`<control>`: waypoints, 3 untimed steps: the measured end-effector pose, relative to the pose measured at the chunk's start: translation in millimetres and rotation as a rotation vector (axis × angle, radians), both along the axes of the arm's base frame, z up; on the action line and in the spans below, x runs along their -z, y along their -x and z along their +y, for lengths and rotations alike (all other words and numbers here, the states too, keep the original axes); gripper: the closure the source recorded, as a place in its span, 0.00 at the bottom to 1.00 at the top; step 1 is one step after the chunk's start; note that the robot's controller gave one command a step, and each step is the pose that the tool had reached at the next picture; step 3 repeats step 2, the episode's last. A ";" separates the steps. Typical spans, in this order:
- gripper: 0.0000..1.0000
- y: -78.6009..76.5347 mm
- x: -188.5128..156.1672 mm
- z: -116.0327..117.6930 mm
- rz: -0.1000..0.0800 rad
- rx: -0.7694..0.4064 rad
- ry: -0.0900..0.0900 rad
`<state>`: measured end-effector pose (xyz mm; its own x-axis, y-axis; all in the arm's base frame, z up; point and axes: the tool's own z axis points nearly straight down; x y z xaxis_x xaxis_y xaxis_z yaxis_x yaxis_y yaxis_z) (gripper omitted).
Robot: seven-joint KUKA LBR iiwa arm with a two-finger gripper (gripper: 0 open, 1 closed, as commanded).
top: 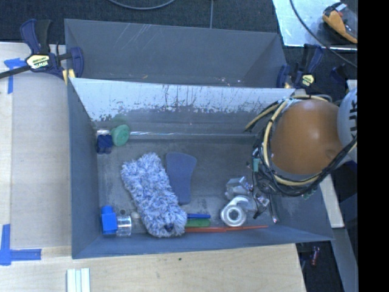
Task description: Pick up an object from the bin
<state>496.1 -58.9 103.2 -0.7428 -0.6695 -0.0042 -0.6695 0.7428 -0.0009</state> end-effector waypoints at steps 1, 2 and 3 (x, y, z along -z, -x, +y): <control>1.00 -1.7 -30.0 -0.1 -0.006 0.003 0.000; 1.00 -1.4 -53.7 -0.1 -0.005 0.003 0.000; 1.00 -1.4 -53.7 -0.1 -0.005 0.003 0.000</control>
Offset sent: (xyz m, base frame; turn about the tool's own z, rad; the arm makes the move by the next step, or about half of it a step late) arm 0.0021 -0.0005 0.0304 0.0019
